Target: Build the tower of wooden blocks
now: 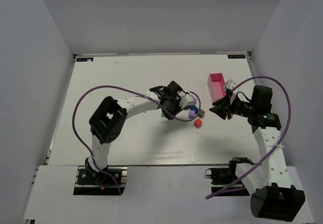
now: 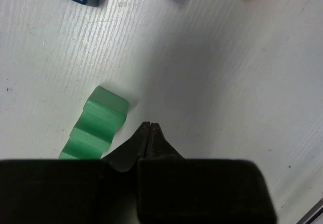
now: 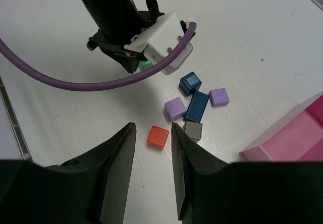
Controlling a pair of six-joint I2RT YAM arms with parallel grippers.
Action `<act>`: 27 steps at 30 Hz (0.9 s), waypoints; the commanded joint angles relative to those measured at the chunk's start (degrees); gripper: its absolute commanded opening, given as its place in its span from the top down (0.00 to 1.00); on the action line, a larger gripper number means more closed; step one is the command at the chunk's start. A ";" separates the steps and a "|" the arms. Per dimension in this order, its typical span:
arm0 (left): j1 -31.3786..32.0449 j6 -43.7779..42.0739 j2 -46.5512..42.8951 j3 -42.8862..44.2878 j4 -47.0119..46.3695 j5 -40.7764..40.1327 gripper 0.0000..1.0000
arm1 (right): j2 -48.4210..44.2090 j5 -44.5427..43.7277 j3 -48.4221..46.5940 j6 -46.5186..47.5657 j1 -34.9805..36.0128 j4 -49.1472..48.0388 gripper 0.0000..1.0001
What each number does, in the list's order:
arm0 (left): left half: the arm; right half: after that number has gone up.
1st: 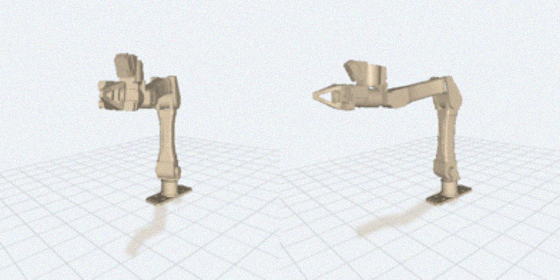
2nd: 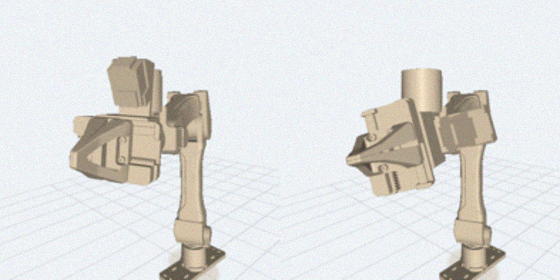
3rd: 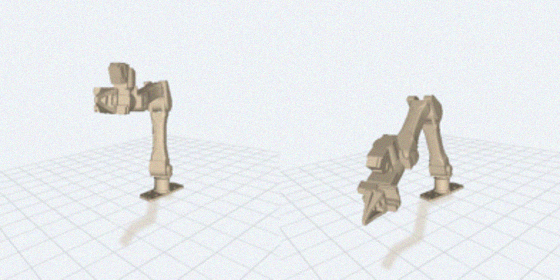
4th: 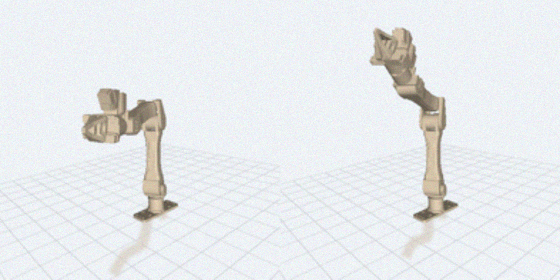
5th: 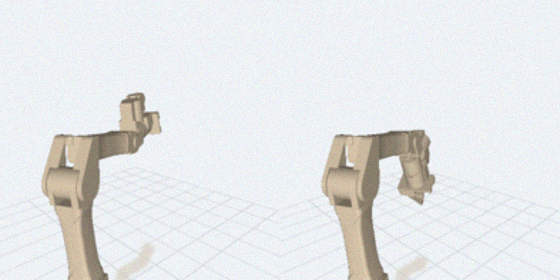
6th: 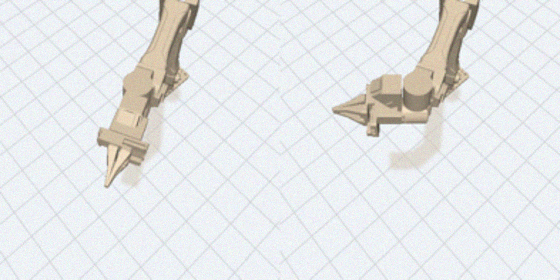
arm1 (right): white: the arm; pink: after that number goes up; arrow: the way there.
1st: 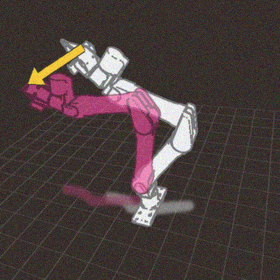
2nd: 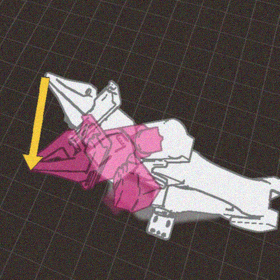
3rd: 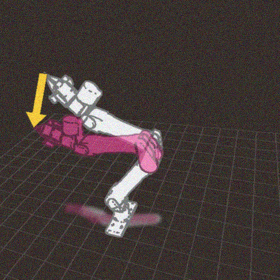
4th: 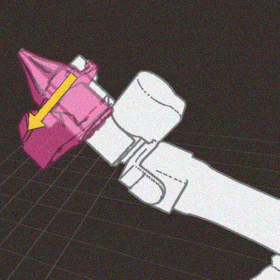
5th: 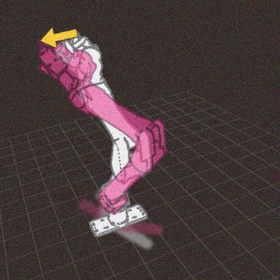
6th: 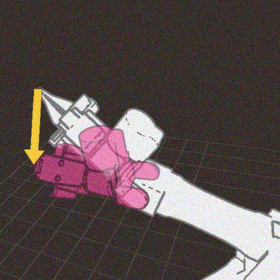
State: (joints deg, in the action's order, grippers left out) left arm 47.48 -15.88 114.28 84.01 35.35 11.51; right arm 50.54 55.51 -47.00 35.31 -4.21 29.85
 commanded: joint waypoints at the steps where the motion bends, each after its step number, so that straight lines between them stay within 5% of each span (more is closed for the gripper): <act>1: 0.33 -0.47 0.33 2.21 -0.20 -1.22 0.92 | -0.80 1.10 -0.19 -0.15 -0.19 -0.58 0.60; 27: 0.86 -1.00 1.39 2.74 -0.72 -3.60 0.93 | -1.59 1.54 -0.20 0.02 -0.27 -0.05 0.58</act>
State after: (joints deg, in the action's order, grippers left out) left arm 48.12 -16.47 115.98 85.03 35.14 8.88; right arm 49.91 55.70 -47.00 35.33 -4.21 29.91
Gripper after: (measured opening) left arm 0.081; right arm 0.417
